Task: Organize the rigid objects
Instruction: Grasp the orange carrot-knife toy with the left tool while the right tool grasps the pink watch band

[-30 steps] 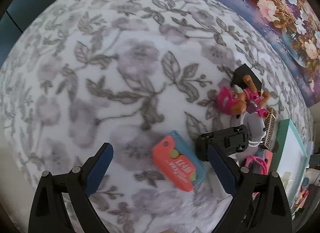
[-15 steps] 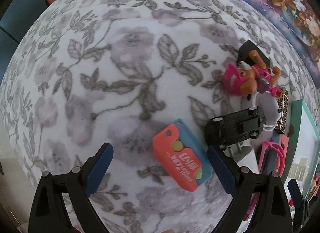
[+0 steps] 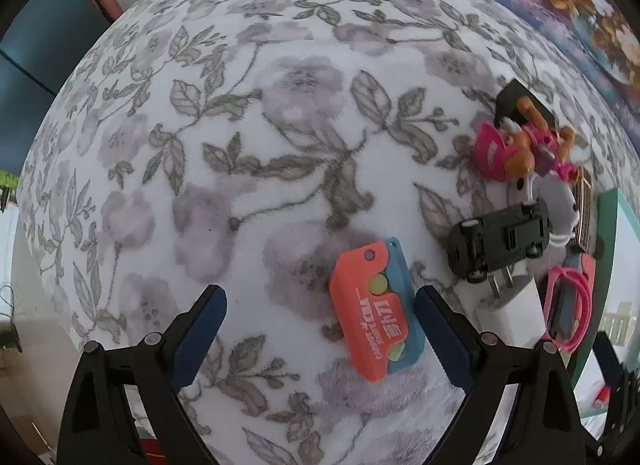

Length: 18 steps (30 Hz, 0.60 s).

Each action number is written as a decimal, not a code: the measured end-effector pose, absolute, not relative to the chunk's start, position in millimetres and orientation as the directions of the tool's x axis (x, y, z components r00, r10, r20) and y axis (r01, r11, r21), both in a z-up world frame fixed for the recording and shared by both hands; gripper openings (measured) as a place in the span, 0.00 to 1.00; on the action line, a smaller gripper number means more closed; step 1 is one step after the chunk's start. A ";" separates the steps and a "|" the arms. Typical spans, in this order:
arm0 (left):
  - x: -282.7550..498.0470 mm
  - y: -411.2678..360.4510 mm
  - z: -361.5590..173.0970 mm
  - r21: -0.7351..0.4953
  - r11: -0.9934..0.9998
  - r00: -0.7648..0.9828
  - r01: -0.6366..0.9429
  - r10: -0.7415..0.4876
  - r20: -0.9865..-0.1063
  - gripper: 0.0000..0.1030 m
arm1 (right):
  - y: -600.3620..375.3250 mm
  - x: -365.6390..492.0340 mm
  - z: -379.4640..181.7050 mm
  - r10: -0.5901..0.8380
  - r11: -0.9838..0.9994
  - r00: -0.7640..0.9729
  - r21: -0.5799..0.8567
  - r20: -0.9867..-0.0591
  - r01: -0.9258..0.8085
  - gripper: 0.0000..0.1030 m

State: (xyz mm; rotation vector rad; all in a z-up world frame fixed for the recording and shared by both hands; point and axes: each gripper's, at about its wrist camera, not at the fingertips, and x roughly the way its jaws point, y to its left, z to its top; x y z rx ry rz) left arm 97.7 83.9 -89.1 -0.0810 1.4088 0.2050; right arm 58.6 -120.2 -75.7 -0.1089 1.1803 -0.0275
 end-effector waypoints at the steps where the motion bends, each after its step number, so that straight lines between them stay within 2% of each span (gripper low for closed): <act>1: 97.7 81.6 -90.1 0.068 0.981 0.146 -0.183 0.096 -0.985 0.92 | -119.7 58.3 -76.3 -0.086 0.993 0.382 -0.110 -0.920 -0.040 0.82; 8: 92.8 69.5 -92.0 0.026 0.987 0.143 -0.159 0.049 -0.989 0.79 | -103.0 54.1 -70.1 -0.158 0.965 0.450 -0.234 -0.879 -0.117 0.81; 10: 94.7 68.5 -92.7 0.001 0.988 0.146 -0.153 0.024 -0.989 0.68 | -101.1 55.7 -72.1 -0.154 0.963 0.446 -0.235 -0.882 -0.130 0.80; 14: 98.3 55.6 -97.1 -0.013 0.992 0.148 -0.128 0.006 -0.989 0.57 | -98.3 57.8 -80.1 -0.176 0.952 0.443 -0.267 -0.879 -0.151 0.79; 15: 98.3 49.6 -97.0 -0.015 0.992 0.144 -0.123 0.003 -0.990 0.49 | -96.6 58.0 -81.2 -0.187 0.946 0.448 -0.283 -0.874 -0.157 0.79; 18: 99.0 39.5 -102.2 0.014 0.994 0.134 -0.107 0.028 -0.991 0.46 | -92.3 56.7 -84.6 -0.208 0.933 0.462 -0.316 -0.862 -0.170 0.79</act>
